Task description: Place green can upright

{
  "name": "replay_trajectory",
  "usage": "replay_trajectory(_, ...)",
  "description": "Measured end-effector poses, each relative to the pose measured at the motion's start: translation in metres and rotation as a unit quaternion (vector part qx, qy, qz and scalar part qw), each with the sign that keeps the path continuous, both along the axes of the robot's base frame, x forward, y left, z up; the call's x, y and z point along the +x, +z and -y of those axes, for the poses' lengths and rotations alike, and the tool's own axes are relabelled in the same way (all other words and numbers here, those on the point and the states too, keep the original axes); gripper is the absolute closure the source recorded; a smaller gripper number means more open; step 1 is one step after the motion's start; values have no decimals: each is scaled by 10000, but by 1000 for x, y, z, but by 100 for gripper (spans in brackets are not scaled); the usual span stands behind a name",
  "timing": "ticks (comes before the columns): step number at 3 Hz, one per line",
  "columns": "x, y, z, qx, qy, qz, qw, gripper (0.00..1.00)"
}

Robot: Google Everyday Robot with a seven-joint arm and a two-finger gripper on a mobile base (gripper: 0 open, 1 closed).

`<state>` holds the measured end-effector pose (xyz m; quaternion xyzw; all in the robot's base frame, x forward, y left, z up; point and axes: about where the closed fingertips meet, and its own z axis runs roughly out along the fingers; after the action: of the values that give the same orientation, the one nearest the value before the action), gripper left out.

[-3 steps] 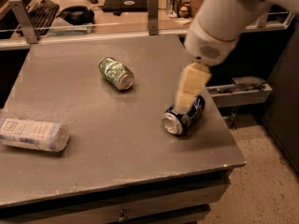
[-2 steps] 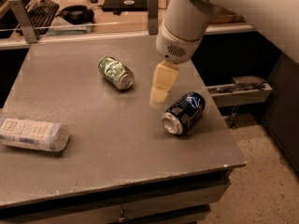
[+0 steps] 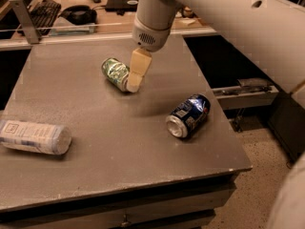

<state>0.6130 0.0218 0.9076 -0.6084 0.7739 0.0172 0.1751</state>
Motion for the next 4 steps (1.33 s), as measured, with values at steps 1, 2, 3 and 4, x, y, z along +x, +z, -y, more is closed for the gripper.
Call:
replay_trajectory(1,27,-3,-24,28,-294,-2,9996,0)
replay_trajectory(2,43,-11,-40,96,-758,-130,9970,0)
replay_trajectory(3,50,-22,-64,129,-1427,-270,9893,0)
replay_trajectory(4,52,-27,-76,187,-2019,-366,9785,0)
